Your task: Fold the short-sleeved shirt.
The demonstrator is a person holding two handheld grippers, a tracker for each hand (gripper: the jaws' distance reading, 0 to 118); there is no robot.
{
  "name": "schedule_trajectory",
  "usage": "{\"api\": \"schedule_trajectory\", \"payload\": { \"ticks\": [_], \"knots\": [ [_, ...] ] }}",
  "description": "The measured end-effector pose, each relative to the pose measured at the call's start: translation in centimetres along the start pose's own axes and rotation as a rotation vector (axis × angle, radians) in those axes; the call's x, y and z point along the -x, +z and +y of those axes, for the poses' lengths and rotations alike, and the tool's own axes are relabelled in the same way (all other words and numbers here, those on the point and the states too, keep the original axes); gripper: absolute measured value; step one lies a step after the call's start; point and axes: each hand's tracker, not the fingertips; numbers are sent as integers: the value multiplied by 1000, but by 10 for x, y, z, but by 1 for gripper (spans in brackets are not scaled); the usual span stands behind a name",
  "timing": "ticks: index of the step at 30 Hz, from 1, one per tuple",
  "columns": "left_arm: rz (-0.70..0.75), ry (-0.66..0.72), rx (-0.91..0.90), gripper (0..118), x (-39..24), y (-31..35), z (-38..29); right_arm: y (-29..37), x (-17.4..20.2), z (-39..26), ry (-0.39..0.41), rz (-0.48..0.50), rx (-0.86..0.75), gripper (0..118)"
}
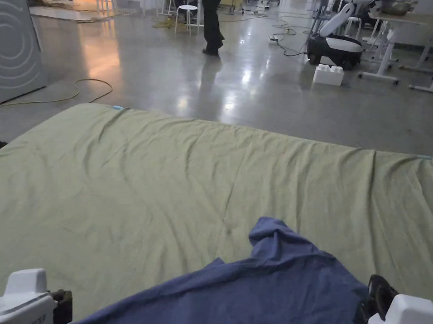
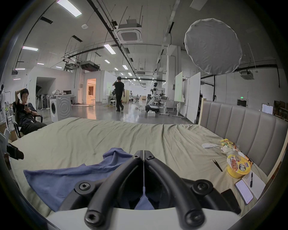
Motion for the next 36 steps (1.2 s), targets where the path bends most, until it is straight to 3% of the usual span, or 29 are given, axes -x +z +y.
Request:
{"api": "schedule_trajectory", "payload": {
  "ticks": [1, 3, 4, 9, 13, 17, 21, 22, 24, 25, 29, 31, 32, 33, 35, 36],
  "knots": [
    [-4, -7, 36, 27, 2, -4, -1, -1, 0, -1, 1, 2, 13, 1],
    [30, 8, 77, 63, -1, -6, -1, -3, 1, -4, 9, 5, 31, 1],
    [39, 17, 92, 70, -3, -9, -2, -4, 1, -5, 10, 8, 37, 1],
    [30, 29, 187, 72, -12, -24, -9, -10, 2, -11, 23, 12, 71, 1],
    [116, 0, 242, 72, -12, -48, -18, -15, 3, -13, 22, 18, 92, 1],
    [129, -9, 185, 67, -13, -47, -17, -19, 4, -16, 33, 23, 109, 1],
    [109, -19, 180, 52, -10, -49, -19, -29, 4, -19, 38, 29, 130, 1],
    [102, -10, 175, 44, -8, -52, -21, -32, 5, -19, 38, 32, 136, 2],
    [77, 8, 159, 15, -6, -50, -22, -41, 6, -21, 39, 41, 153, 2],
    [55, 15, 155, 9, -6, -50, -22, -47, 6, -21, 41, 49, 161, 2],
    [13, 9, 161, 6, -6, -54, -21, -90, 4, -20, 43, 120, 250, 12],
    [1, 28, 151, 6, -7, -51, -20, -123, 0, -16, 76, 164, 286, 27],
    [0, 36, 138, 6, -7, -49, -18, -143, -3, -16, 52, 178, 347, 42],
    [-1, 36, 125, 5, -7, -46, -18, -162, -6, -12, 96, 164, 359, 51],
    [8, 23, 104, 5, -10, -42, -15, -205, -11, -10, 86, 206, 489, 63],
    [11, 21, 97, 5, -11, -41, -14, -229, -13, -7, 138, 212, 485, 65]
  ]
}}
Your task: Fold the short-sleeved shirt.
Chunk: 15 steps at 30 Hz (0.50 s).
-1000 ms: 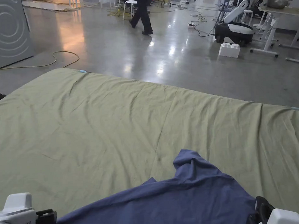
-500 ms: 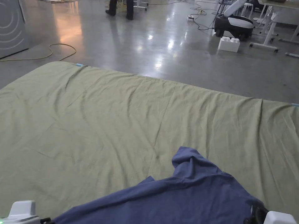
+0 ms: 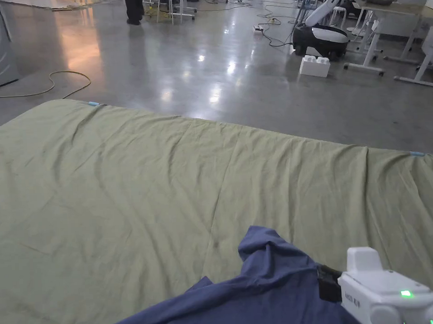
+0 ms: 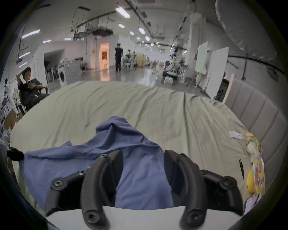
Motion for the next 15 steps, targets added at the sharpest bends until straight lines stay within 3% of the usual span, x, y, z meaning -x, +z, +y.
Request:
{"api": "schedule_trajectory", "payload": {
  "ticks": [4, 10, 15],
  "knots": [
    [36, -19, -1, 5, -7, -3, -2, -62, -19, 27, 20, 29, 142, 76],
    [52, -51, 14, 5, -12, -10, 0, -126, -17, 36, 4, 100, 283, 79],
    [57, -63, 19, 5, -7, -20, 1, -150, 1, 24, 50, 124, 340, 56]
  ]
}}
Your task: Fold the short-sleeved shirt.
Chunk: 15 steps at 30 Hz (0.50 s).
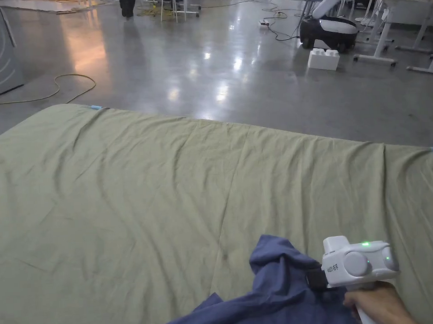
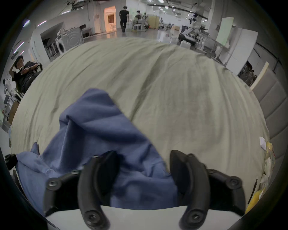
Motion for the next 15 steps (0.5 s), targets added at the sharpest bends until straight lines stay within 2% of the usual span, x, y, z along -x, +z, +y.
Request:
{"api": "schedule_trajectory", "payload": {
  "ticks": [1, 3, 5, 8, 11, 15],
  "knots": [
    [0, -2, -1, 5, 1, -2, 0, 1, 5, -1, 29, -44, -27, 47],
    [-1, -3, -7, 5, 5, -8, -1, 2, 6, -3, 18, -22, -33, 9],
    [-2, 2, -14, 5, 9, -14, -2, 7, 6, -5, -7, -30, -58, 6],
    [-1, 5, -40, 5, 1, -3, 2, 17, 7, -12, 1, -41, -93, 6],
    [-6, -9, -73, 5, -1, 5, 9, 43, 9, -17, 31, -88, -189, 6],
    [4, -43, -144, 5, -6, 20, 24, 95, 4, -19, 23, -113, -323, 5]
  ]
}}
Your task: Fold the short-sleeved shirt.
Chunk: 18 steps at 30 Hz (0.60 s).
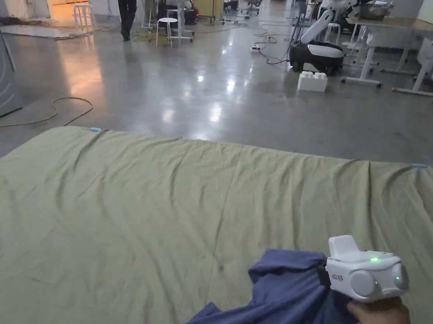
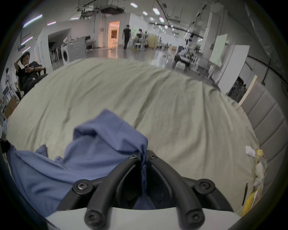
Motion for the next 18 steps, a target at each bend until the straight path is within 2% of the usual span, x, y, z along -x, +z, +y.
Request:
{"api": "schedule_trajectory", "payload": {
  "ticks": [3, 12, 14, 18],
  "knots": [
    [-35, -26, -90, 5, -6, 14, 20, 41, -9, 17, 25, -42, -96, 5],
    [-133, -12, -333, 5, -32, 79, 141, 180, -67, 70, -63, -175, -397, 5],
    [-138, -21, -377, 5, -39, 97, 174, 210, -79, 83, -38, -224, -449, 5],
    [-169, -18, -433, 5, -49, 122, 231, 257, -105, 104, -97, -266, -475, 5]
  ]
}}
